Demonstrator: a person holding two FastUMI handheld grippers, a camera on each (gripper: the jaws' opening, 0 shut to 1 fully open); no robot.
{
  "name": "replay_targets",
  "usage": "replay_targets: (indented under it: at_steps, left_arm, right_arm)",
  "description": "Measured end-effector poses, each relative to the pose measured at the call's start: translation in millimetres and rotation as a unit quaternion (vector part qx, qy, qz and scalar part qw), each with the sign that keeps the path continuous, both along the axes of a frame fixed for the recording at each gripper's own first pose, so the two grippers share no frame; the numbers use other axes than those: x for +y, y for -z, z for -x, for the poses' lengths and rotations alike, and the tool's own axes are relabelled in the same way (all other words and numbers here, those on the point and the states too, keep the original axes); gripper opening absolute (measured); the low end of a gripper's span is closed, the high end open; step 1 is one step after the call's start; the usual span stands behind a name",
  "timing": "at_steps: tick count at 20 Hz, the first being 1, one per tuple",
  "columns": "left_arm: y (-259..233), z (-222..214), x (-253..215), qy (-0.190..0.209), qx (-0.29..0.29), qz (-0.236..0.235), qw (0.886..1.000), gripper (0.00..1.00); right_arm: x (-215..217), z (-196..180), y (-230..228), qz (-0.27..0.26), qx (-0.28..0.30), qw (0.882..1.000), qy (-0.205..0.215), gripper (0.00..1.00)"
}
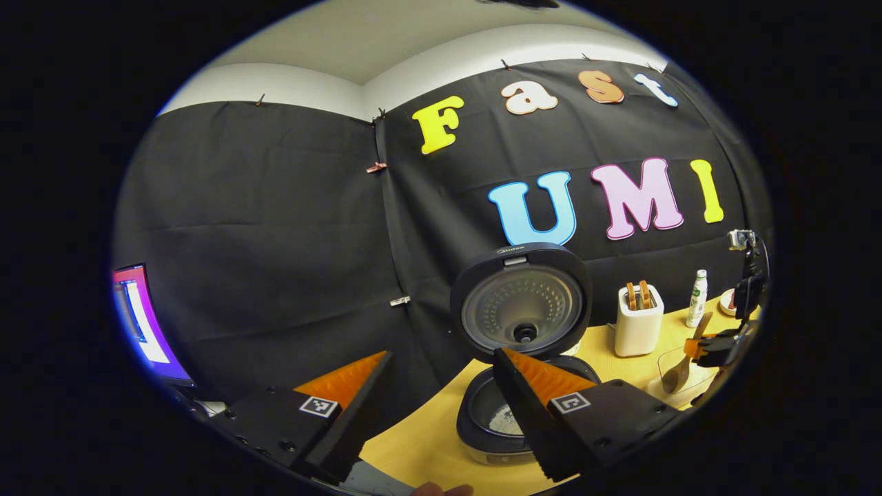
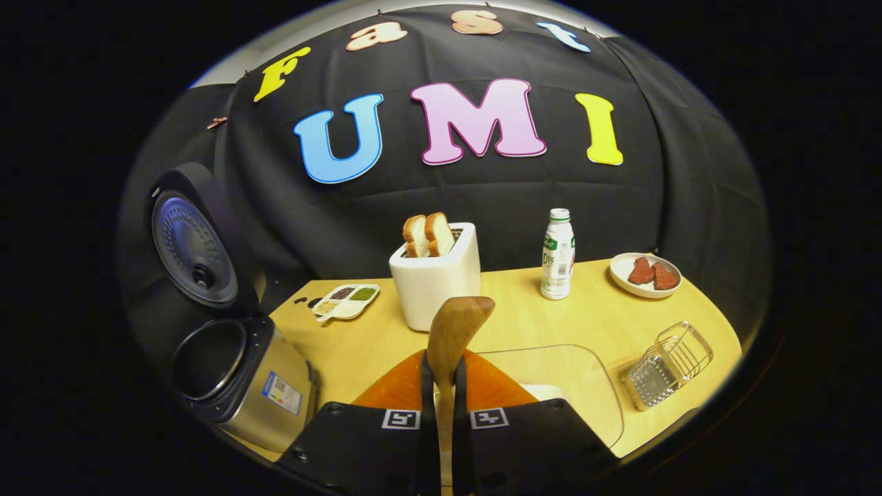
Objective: Close the left gripper, press the button to open the rice cooker; take a wooden spoon from the chopstick holder with the right hand, scoop a spoonful of rice and pour it into the rice cooker, then put the wooden spoon back into the chopstick holder.
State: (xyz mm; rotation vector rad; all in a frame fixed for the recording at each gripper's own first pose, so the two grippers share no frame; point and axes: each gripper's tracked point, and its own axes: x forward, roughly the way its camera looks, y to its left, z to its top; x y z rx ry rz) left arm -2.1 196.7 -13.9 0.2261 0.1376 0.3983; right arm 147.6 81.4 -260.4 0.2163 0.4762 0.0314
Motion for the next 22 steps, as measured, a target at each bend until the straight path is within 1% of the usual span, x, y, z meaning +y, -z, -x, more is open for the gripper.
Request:
replay_targets:
  at_steps: [4, 6, 9, 11, 13, 22]
  left_arm:
    - [-1, 1, 0, 0.004, 0.000, 0.003, 1.000, 0.96]
    - [-1, 0, -2, 0.006, 0.000, 0.005, 1.000, 0.96]
    - [-3, 2, -7, 0.013, -0.002, 0.005, 1.000, 0.96]
    - [-3, 2, -13, 0.019, -0.002, 0.005, 1.000, 0.96]
    - [-4, 4, -16, 0.022, 0.000, 0.002, 1.000, 0.96]
    - [-17, 11, -26, 0.027, -0.007, -0.014, 1.000, 0.96]
  right_arm:
    - [11, 18, -2, -0.040, 0.023, 0.999, 0.008, 0.11]
    - [6, 27, -4, -0.058, 0.032, 0.998, 0.019, 0.11]
    - [-11, 33, -9, -0.098, 0.037, 0.993, 0.053, 0.11]
    - [-22, 35, -12, -0.130, 0.038, 0.988, 0.079, 0.11]
    - [-30, 35, -16, -0.154, 0.033, 0.983, 0.095, 0.11]
    - [-43, 29, -54, -0.184, -0.013, 0.977, 0.110, 0.11]
